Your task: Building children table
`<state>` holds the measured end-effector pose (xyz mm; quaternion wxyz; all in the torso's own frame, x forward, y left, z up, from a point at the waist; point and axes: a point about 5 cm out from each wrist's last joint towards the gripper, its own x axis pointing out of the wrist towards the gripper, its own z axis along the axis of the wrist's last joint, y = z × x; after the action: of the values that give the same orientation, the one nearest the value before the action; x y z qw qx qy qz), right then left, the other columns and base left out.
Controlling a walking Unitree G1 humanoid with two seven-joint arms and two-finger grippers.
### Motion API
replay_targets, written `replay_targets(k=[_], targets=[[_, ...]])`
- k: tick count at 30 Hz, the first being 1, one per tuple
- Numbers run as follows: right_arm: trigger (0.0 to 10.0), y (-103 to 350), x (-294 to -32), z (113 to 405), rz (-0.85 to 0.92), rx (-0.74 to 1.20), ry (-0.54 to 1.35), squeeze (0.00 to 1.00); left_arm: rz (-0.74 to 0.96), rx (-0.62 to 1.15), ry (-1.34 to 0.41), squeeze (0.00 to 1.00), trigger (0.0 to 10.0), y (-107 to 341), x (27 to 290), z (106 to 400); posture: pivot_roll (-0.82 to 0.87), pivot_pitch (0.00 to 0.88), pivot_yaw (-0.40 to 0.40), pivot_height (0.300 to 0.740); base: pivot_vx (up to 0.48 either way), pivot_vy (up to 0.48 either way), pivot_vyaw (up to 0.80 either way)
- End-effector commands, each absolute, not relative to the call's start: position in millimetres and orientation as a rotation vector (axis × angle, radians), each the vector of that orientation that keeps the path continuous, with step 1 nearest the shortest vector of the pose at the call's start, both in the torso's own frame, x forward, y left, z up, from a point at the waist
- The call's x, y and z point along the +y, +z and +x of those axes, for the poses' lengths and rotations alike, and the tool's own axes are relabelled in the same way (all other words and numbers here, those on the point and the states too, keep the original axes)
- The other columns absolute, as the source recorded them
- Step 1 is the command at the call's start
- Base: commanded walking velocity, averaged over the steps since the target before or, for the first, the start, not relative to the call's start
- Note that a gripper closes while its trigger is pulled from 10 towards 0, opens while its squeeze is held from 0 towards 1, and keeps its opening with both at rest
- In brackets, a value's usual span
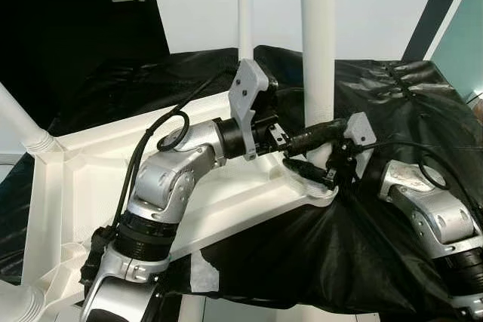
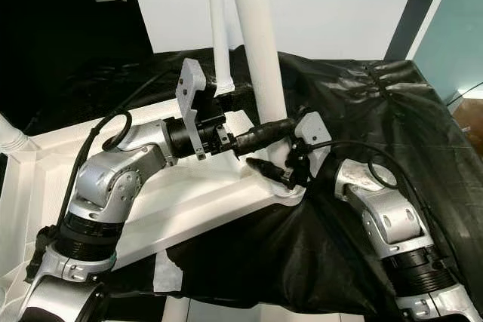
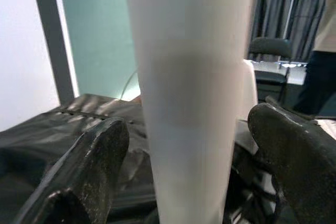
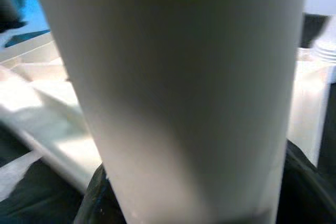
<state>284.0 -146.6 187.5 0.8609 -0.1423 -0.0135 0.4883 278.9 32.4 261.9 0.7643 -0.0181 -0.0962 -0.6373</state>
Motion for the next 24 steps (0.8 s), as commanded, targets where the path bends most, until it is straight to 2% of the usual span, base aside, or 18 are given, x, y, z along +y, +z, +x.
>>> replay_targets(k=[1, 5, 6, 7, 8, 9, 10, 12, 24], targets=[[10.0, 193, -142, 282, -0.323, -0.035, 1.075, 0.00, -0.045, -0.201, -1.491, 0.00, 10.0, 262, 27, 272, -0.05, 0.000, 0.000, 0.740, 0.000, 0.000, 0.00], [10.0, 192, -141, 277, -0.334, -0.016, 1.139, 0.00, -0.076, -0.180, -1.539, 0.00, 10.0, 265, 24, 270, -0.05, 0.000, -0.001, 0.740, 0.000, 0.000, 0.00], [10.0, 193, -142, 275, -0.336, -0.008, 1.171, 0.00, -0.110, -0.179, -1.588, 0.00, 7.9, 270, 25, 267, -0.05, 0.000, -0.001, 0.740, 0.000, 0.000, 0.00], [10.0, 193, -142, 274, -0.335, -0.005, 1.181, 0.00, -0.121, -0.178, -1.608, 0.00, 7.9, 271, 25, 266, -0.05, 0.000, -0.001, 0.740, 0.000, 0.000, 0.00], [10.0, 193, -142, 273, -0.336, -0.002, 1.190, 0.00, -0.117, -0.186, -1.624, 0.00, 4.9, 273, 26, 264, -0.06, 0.000, 0.001, 0.740, 0.000, 0.000, 0.00], [10.0, 194, -143, 272, -0.337, 0.000, 1.197, 0.00, -0.114, -0.189, -1.636, 0.00, 6.6, 273, 27, 263, -0.06, 0.000, 0.001, 0.740, 0.000, 0.000, 0.00], [10.0, 194, -143, 272, -0.337, 0.001, 1.200, 0.00, -0.110, -0.190, -1.640, 0.00, 6.6, 274, 27, 263, -0.06, 0.000, 0.001, 0.740, 0.000, 0.000, 0.00], [10.0, 195, -144, 269, -0.332, 0.012, 1.226, 0.00, -0.125, -0.188, -1.669, 0.00, 0.0, 275, 29, 261, -0.06, 0.000, 0.001, 0.740, 0.000, 0.000, 0.00], [10.0, 198, -147, 270, -0.326, 0.012, 1.235, 0.00, -0.133, -0.211, -1.658, 0.00, 0.0, 278, 30, 261, -0.06, 0.000, 0.000, 0.740, 0.000, 0.000, 0.00]])
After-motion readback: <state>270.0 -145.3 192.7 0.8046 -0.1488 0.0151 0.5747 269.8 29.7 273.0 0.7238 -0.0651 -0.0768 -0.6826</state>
